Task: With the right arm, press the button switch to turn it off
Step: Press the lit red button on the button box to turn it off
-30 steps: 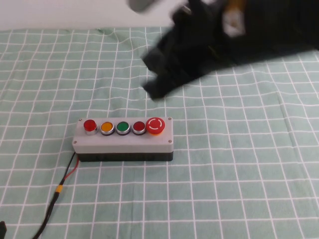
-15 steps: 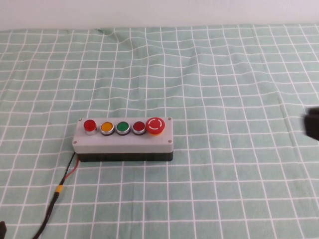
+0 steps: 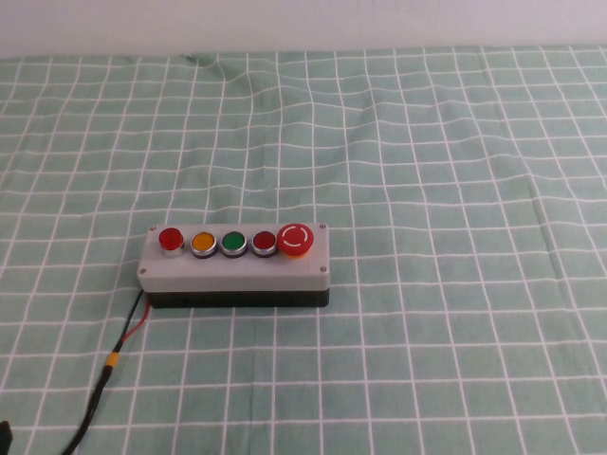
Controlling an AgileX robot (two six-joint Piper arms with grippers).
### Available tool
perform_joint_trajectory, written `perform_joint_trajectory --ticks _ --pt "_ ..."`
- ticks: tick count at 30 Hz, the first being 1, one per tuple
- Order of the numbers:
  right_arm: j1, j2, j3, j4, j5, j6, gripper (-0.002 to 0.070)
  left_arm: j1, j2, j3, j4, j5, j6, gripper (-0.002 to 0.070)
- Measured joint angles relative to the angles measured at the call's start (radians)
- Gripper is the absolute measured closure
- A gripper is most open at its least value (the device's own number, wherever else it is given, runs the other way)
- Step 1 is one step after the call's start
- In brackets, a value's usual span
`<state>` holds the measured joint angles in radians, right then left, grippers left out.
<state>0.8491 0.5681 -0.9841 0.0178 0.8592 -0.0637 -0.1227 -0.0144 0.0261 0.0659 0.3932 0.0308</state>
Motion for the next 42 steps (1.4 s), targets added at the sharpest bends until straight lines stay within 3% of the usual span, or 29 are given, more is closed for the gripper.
perform_joint_trajectory --ticks 5,9,14,20,32,42 --pt "-0.027 -0.007 0.014 -0.003 0.003 -0.019 0.0692 0.000 0.000 0.000 0.000 0.000 0.000 0.0678" --pt "-0.182 -0.058 0.078 0.000 -0.050 -0.041 0.0692 0.000 0.000 0.000 0.000 0.000 0.000 0.0678" --pt "-0.396 -0.178 0.266 0.000 -0.250 -0.043 0.0692 0.000 0.000 0.000 0.000 0.000 0.000 0.0678" --pt "-0.559 -0.338 0.546 0.006 -0.463 -0.043 0.0692 0.000 0.000 0.000 0.000 0.000 0.000 0.0678" --pt "-0.672 -0.568 0.990 0.067 -0.677 -0.043 0.0692 0.000 0.000 0.000 0.000 0.000 0.000 0.0678" --pt "-0.725 -0.576 1.009 0.191 -0.583 -0.043 0.0692 0.000 0.000 0.000 0.000 0.000 0.000 0.0678"
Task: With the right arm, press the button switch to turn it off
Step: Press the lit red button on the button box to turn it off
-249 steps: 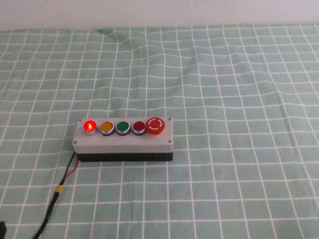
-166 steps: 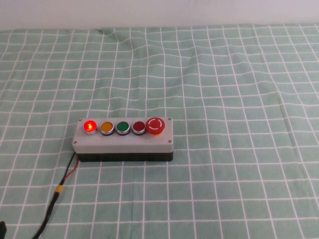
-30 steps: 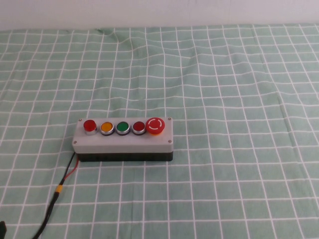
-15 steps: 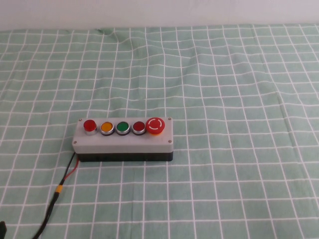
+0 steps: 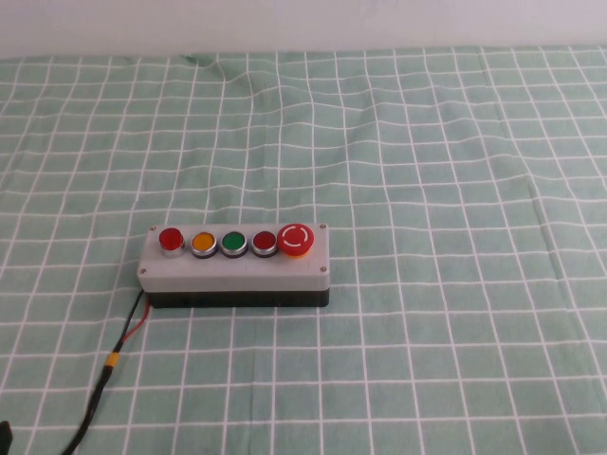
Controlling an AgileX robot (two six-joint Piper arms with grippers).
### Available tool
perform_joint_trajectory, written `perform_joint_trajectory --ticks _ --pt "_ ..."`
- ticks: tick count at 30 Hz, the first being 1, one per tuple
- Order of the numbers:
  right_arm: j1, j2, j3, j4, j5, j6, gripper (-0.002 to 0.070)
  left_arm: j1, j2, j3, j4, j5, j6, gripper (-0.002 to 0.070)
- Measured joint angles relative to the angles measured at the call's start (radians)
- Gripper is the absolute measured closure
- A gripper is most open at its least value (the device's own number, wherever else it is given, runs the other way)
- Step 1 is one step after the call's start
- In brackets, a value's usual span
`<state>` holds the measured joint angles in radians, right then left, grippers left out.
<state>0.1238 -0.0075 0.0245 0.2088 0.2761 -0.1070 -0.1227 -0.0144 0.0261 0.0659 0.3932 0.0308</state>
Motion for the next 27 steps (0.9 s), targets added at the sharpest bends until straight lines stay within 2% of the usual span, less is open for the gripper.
perform_joint_trajectory --ticks 5,27 --pt "-0.015 0.000 0.000 0.034 0.087 0.000 0.0692 0.000 0.000 0.000 0.000 0.000 0.000 0.0678" --pt "-0.015 0.000 0.000 0.041 0.089 0.000 0.0692 0.000 0.000 0.000 0.000 0.000 0.000 0.0678"
